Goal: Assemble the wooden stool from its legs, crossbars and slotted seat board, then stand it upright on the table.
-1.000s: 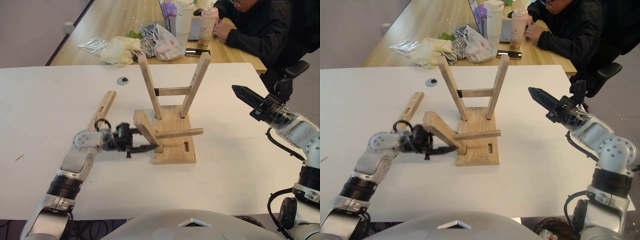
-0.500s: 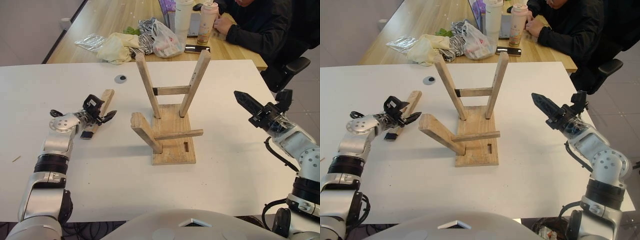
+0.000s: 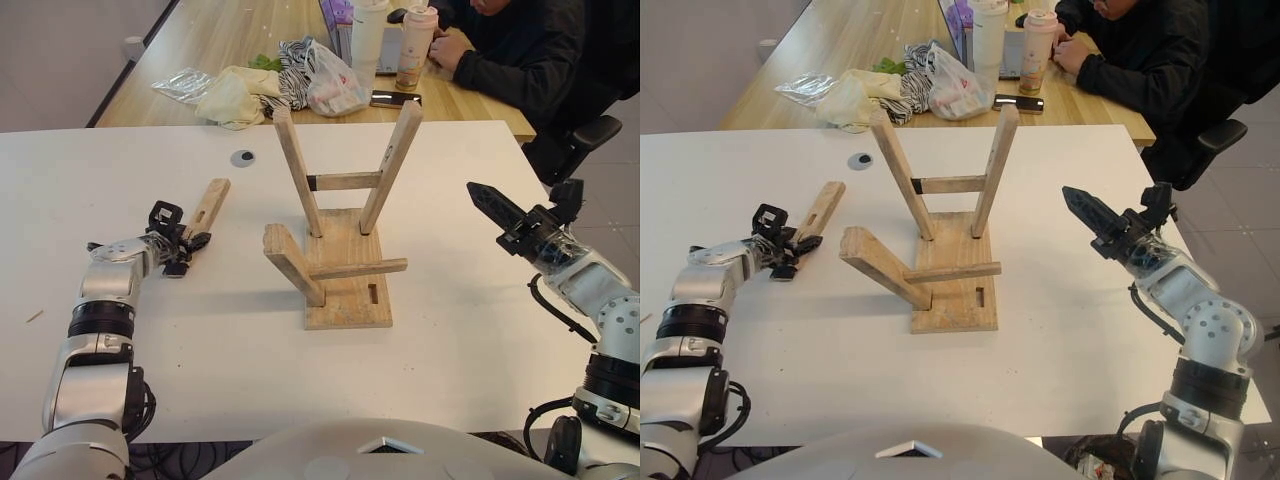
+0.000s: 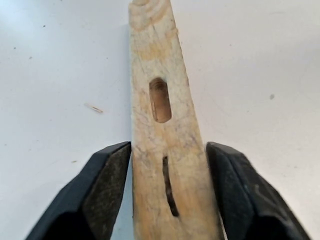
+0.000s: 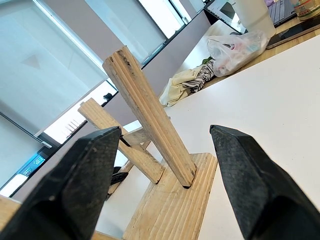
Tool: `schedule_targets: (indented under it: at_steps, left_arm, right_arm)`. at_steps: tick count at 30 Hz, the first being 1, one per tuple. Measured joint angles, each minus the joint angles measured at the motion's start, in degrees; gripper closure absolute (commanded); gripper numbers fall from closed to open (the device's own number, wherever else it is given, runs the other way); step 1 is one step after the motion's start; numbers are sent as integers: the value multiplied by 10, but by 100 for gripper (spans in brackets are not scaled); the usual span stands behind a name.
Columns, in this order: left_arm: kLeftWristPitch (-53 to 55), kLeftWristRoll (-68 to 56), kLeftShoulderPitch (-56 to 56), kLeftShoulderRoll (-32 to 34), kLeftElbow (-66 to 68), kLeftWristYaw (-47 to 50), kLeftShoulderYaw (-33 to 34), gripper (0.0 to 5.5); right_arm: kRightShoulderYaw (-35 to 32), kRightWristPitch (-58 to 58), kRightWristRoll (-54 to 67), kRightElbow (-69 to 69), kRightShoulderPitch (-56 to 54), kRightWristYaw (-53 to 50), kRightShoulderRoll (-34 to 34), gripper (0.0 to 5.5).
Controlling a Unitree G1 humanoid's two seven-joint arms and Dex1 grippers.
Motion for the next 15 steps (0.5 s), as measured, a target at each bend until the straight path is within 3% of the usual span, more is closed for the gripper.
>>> schedule_targets:
  at_steps: [7,9,12,15]
  left_arm:
    - [21,-4,-6,0,1,-2,7,346]
    - [22,-31,-9,-13,9,14,44,347]
    - [28,-149,-57,-57,-4,15,149,351]
    - [127,-320,-137,-77,-66,-85,218,351]
  right_arm:
    - [-3,1,6,0,0,-10,1,223]
    - [-8,2,19,0,0,-19,1,223]
    - [-10,6,48,-12,-21,-26,-1,223]
    - [-8,4,92,-42,-74,-16,-3,223]
